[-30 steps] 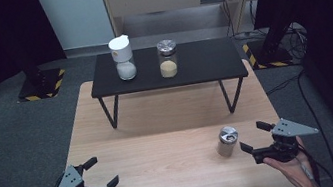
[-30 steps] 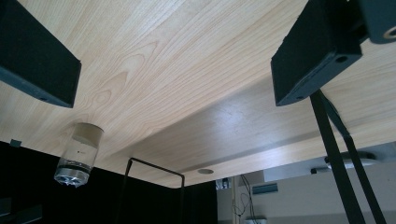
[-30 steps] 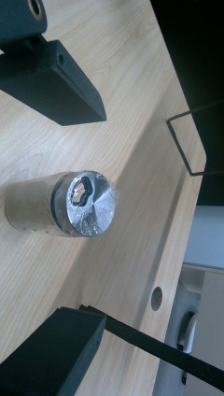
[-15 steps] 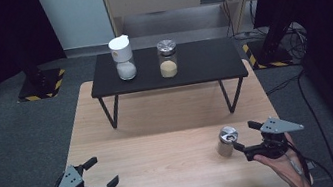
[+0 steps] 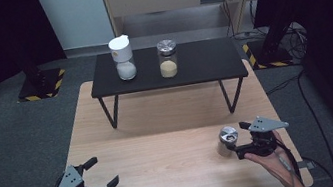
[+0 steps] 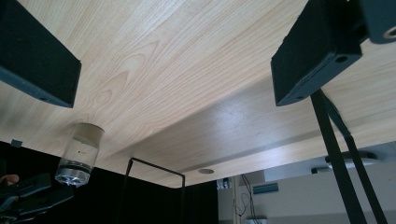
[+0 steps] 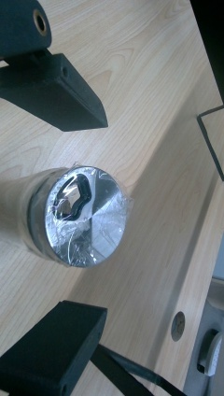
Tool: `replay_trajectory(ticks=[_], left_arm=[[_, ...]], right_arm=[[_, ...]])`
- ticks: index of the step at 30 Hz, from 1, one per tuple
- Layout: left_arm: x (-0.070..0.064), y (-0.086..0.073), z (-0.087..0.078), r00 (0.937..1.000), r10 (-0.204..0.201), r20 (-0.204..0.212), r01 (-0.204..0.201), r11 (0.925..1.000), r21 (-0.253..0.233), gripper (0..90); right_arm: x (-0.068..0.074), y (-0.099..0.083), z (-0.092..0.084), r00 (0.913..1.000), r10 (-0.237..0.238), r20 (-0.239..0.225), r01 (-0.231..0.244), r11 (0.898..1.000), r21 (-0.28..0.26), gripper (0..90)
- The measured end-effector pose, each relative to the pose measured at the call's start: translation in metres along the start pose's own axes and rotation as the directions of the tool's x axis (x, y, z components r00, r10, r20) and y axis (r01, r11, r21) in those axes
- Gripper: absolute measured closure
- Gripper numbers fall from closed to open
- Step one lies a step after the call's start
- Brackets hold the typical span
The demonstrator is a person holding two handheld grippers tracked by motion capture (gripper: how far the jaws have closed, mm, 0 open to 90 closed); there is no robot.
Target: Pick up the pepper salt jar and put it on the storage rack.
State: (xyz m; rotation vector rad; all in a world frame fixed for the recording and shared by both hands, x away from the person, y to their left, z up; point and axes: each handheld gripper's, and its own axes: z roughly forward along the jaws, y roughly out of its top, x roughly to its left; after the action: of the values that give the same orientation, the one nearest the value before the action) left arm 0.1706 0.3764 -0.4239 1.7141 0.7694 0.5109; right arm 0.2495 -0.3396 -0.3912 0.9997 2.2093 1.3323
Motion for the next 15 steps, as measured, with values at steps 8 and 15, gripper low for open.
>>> replay_trajectory(ticks=[8, 15], left_arm=[[0.0, 0.0, 0.0, 1.0, 0.001, 0.0, -0.001, 1.0, 0.001, 0.3], [0.0, 0.0, 0.0, 1.0, 0.0, 0.001, 0.0, 1.0, 0.001, 0.3]], right_arm=[[0.0, 0.002, 0.011, 0.9999, -0.01, -0.003, 0.01, 1.0, 0.022, 11.8], [-0.004, 0.0, 0.021, 0.9999, -0.01, 0.005, 0.01, 0.999, 0.04, 17.9]])
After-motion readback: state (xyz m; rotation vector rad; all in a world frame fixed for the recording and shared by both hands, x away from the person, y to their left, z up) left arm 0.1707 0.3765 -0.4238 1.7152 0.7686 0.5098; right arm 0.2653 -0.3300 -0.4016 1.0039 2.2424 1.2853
